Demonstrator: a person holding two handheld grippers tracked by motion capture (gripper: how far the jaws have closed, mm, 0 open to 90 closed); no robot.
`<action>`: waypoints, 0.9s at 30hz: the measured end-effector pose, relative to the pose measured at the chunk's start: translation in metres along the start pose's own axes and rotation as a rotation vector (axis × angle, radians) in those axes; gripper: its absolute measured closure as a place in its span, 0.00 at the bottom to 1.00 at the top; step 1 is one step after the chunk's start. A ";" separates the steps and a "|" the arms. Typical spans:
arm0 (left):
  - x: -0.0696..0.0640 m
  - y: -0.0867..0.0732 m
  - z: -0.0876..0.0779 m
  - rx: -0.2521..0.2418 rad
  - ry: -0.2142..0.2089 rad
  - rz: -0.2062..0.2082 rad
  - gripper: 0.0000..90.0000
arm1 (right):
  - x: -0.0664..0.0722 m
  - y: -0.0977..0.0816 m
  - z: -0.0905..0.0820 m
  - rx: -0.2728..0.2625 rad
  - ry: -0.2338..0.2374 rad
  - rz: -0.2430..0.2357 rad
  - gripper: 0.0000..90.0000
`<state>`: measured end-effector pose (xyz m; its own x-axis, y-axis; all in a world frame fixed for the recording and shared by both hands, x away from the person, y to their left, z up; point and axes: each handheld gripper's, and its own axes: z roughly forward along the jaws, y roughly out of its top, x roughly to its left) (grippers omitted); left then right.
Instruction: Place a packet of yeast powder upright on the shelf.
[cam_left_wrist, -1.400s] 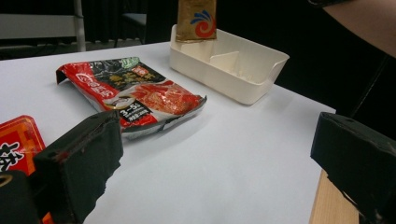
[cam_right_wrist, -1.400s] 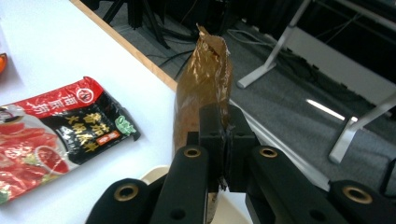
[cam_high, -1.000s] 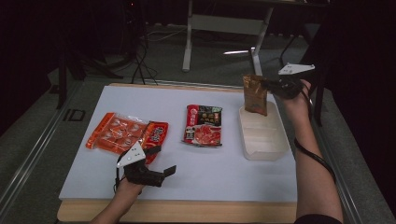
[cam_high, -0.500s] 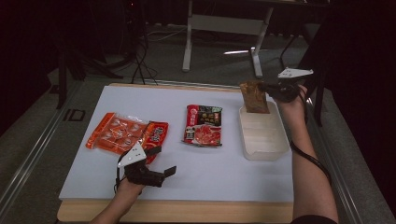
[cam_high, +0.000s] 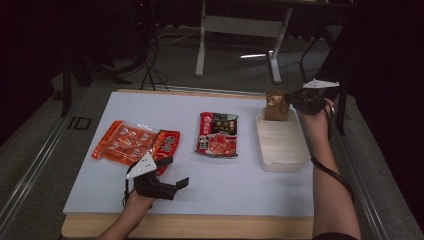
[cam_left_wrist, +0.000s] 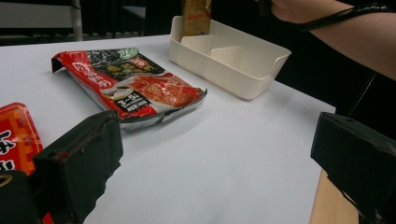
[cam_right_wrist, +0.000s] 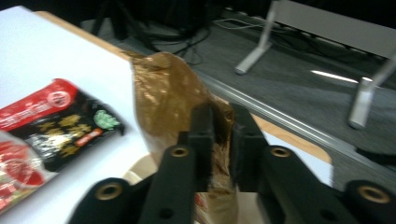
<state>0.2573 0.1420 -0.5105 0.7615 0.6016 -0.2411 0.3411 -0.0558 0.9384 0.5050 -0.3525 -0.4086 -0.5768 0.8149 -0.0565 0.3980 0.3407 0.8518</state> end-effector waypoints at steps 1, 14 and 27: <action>0.000 0.000 0.000 0.001 0.001 0.001 0.03 | -0.002 -0.001 -0.001 -0.001 -0.016 0.011 0.79; -0.001 0.003 0.001 0.023 0.021 0.030 0.03 | 0.015 0.003 -0.049 -0.084 -0.130 0.091 0.46; -0.001 0.007 0.000 0.070 -0.008 -0.024 0.03 | 0.077 -0.013 -0.095 -0.174 -0.044 0.114 0.18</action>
<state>0.2590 0.1416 -0.5036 0.7571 0.5968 -0.2659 0.3971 -0.0973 0.9126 0.3878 -0.3384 -0.3742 -0.5017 0.8646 0.0255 0.3276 0.1626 0.9307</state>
